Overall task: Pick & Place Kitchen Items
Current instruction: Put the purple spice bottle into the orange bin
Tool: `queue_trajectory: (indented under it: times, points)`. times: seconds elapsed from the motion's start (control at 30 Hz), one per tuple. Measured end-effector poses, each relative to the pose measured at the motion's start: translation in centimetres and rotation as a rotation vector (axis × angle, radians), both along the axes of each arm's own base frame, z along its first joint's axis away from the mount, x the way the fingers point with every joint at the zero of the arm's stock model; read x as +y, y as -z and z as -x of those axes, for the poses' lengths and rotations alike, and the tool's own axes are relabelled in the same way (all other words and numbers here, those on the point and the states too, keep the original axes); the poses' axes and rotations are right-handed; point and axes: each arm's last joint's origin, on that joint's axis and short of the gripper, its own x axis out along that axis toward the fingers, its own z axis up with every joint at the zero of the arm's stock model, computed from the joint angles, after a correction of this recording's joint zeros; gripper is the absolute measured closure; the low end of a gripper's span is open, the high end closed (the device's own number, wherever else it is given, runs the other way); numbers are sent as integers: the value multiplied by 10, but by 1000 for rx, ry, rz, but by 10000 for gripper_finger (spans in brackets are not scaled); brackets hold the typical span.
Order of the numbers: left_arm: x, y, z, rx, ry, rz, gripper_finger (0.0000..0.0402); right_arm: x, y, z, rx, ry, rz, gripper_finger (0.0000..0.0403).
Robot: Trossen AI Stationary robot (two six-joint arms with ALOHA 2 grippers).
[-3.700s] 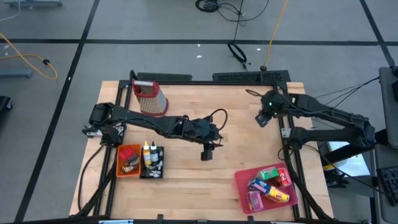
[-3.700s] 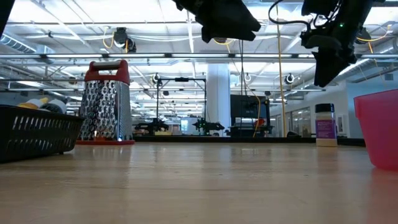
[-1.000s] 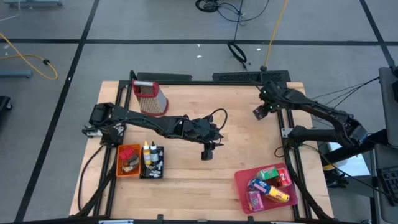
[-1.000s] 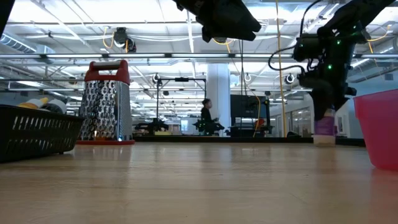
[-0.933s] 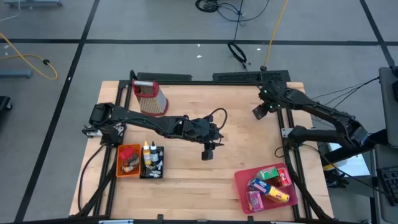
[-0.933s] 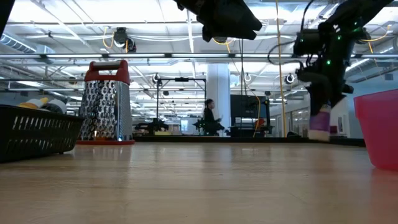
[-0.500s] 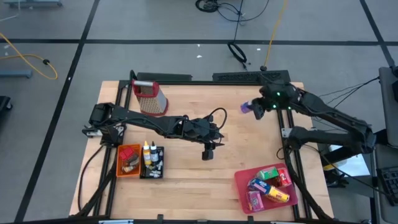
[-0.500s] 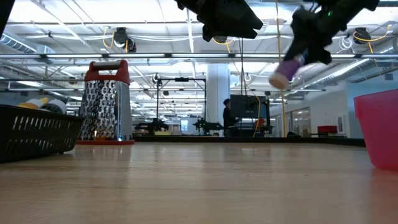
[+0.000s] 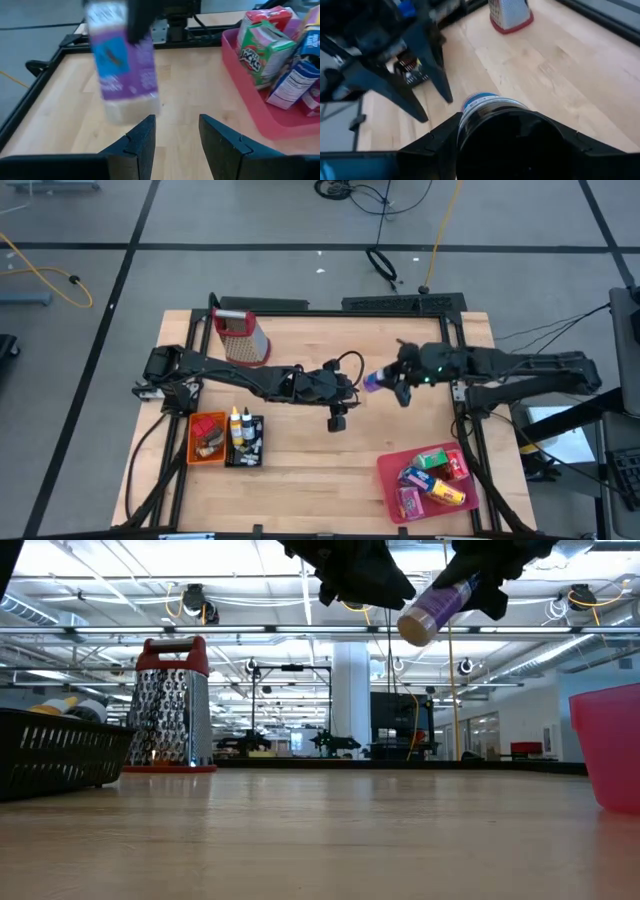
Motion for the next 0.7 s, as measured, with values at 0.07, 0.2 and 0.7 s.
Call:
queue_trajectory:
  times: [0.07,0.2,0.7]
  points:
    - [0,0,0,0,-8,-6,249,6,4,-5,18,6,6,196]
    - [1,0,0,1,-19,-15,249,17,6,-12,10,-16,29,196]
    - [1,1,1,12,-17,-19,199,36,11,-22,5,-35,77,197]
